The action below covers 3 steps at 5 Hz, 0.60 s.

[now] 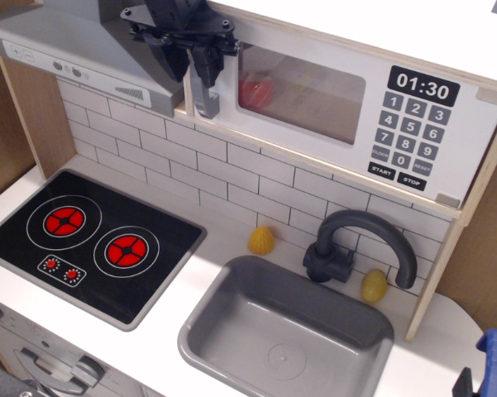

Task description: Open microwave

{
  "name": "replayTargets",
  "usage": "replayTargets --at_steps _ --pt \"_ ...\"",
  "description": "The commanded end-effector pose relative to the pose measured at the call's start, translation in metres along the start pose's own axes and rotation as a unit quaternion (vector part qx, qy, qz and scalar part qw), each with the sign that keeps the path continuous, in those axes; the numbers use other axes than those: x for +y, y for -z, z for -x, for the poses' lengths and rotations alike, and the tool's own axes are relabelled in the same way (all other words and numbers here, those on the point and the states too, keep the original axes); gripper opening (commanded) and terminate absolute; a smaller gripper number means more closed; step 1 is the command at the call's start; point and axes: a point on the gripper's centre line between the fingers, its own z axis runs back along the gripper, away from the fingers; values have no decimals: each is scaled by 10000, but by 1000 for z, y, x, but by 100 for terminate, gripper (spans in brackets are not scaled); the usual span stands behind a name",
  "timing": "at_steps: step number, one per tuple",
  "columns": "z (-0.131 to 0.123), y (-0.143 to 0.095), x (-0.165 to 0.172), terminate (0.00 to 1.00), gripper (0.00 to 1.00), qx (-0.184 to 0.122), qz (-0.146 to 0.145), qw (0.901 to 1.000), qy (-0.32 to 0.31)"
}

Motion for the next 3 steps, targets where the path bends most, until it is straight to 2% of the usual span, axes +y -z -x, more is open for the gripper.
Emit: replayTargets --at_steps 1,2,3 --pt "-9 -13 5 0 0 -366 -151 9991 -127" --pt "6 -20 4 0 0 -361 -102 9992 -103" --pt "28 -34 1 0 0 -306 100 9994 91"
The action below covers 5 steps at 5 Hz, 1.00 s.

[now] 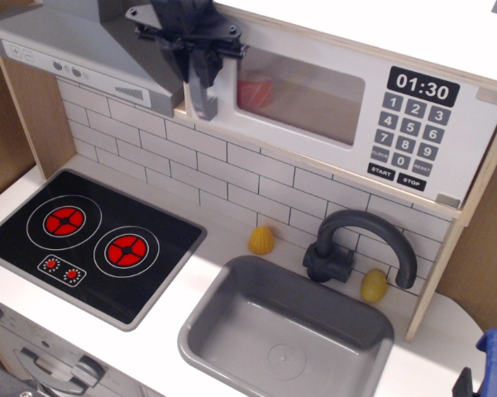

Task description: Open microwave

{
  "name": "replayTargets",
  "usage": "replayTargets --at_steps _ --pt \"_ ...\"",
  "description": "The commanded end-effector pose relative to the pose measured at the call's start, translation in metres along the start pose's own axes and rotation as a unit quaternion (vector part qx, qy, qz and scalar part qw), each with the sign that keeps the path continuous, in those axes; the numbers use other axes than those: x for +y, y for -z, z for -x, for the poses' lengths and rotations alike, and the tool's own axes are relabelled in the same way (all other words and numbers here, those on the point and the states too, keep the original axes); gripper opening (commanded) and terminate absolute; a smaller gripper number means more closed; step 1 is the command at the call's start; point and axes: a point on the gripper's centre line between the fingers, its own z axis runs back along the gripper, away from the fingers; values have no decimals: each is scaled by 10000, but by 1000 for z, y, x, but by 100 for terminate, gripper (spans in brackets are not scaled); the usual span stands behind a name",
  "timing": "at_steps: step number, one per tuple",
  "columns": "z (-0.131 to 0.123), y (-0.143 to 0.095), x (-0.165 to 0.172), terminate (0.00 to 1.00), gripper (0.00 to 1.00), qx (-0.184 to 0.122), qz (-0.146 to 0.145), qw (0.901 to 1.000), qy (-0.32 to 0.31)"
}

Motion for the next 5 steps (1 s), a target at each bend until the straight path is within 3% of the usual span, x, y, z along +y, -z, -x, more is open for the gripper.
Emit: replayTargets --at_steps 1,2,3,5 --pt "27 -42 -3 0 100 -56 72 9989 458" --pt "49 -57 -3 0 100 175 355 9991 155" --pt "64 -65 11 0 100 537 439 9973 -228" --pt "34 -47 69 0 100 455 -58 9871 -1532"
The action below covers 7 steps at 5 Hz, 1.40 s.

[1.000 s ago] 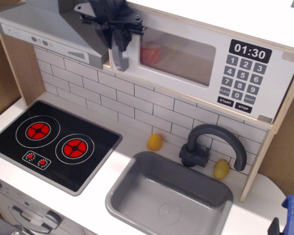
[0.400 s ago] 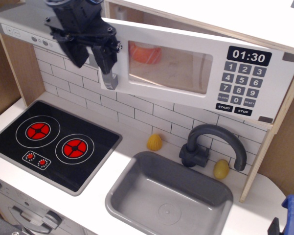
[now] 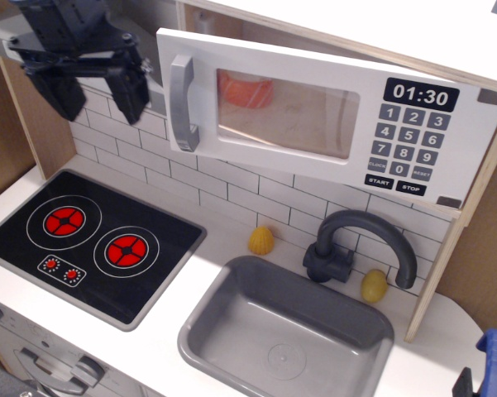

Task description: Open microwave

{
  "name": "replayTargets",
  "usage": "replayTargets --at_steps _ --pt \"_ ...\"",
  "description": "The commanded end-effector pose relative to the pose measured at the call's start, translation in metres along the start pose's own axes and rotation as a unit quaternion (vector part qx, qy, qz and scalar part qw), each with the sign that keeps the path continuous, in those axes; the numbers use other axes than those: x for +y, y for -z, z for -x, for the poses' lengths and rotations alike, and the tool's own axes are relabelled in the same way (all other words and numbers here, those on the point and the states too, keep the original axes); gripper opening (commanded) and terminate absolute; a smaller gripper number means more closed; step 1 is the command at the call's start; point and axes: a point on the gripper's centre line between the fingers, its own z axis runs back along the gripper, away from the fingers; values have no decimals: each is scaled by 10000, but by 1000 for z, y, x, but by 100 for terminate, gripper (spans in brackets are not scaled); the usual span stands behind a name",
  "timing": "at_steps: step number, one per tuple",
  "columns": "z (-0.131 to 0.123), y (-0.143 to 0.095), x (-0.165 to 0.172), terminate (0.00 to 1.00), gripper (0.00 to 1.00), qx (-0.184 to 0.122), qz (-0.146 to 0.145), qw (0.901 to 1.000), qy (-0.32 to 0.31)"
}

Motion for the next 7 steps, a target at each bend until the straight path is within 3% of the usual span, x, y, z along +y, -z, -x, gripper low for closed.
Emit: replayTargets --at_steps 1,3,4,5,7 --pt "-61 -3 33 0 100 -373 -282 9947 -914" --pt "-93 -2 24 0 100 -245 -210 9915 -1262" --pt "-98 5 0 0 100 -84 -175 9928 -1179" --pt "-69 12 -34 0 100 -135 -47 9991 -407" --pt "-11 16 -83 0 100 83 63 9980 628"
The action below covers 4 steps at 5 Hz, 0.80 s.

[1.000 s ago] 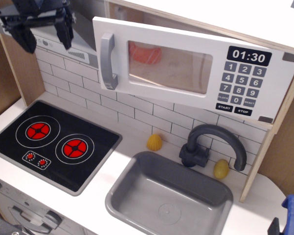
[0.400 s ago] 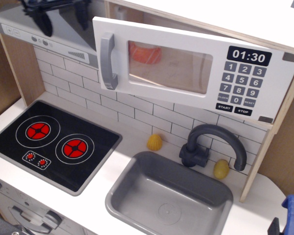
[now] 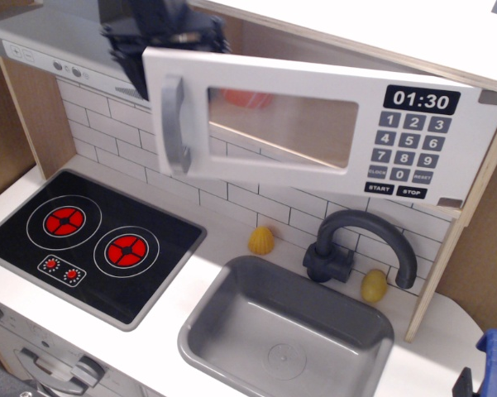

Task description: Open microwave

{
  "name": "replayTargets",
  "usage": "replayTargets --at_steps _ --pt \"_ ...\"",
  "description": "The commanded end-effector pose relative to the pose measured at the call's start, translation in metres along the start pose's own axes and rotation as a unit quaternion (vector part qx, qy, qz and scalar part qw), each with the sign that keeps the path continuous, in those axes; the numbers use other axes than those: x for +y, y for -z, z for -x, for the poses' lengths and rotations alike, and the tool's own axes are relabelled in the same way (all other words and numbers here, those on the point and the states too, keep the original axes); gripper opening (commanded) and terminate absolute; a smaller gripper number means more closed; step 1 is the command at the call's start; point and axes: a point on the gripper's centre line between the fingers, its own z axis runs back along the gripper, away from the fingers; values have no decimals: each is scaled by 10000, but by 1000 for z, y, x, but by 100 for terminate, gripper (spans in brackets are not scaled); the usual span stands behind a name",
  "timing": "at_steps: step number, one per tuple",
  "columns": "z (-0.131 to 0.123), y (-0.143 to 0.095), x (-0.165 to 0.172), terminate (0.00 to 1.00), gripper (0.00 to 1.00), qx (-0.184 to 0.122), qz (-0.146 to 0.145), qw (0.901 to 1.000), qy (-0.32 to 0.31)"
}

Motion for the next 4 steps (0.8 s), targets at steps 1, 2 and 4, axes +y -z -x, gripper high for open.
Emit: replayTargets --at_steps 1,2,4 --pt "49 -22 -37 0 100 -40 166 9971 740" --pt "64 -12 -60 0 100 -46 100 9971 758" --pt "90 18 -104 0 100 -23 208 9949 984"
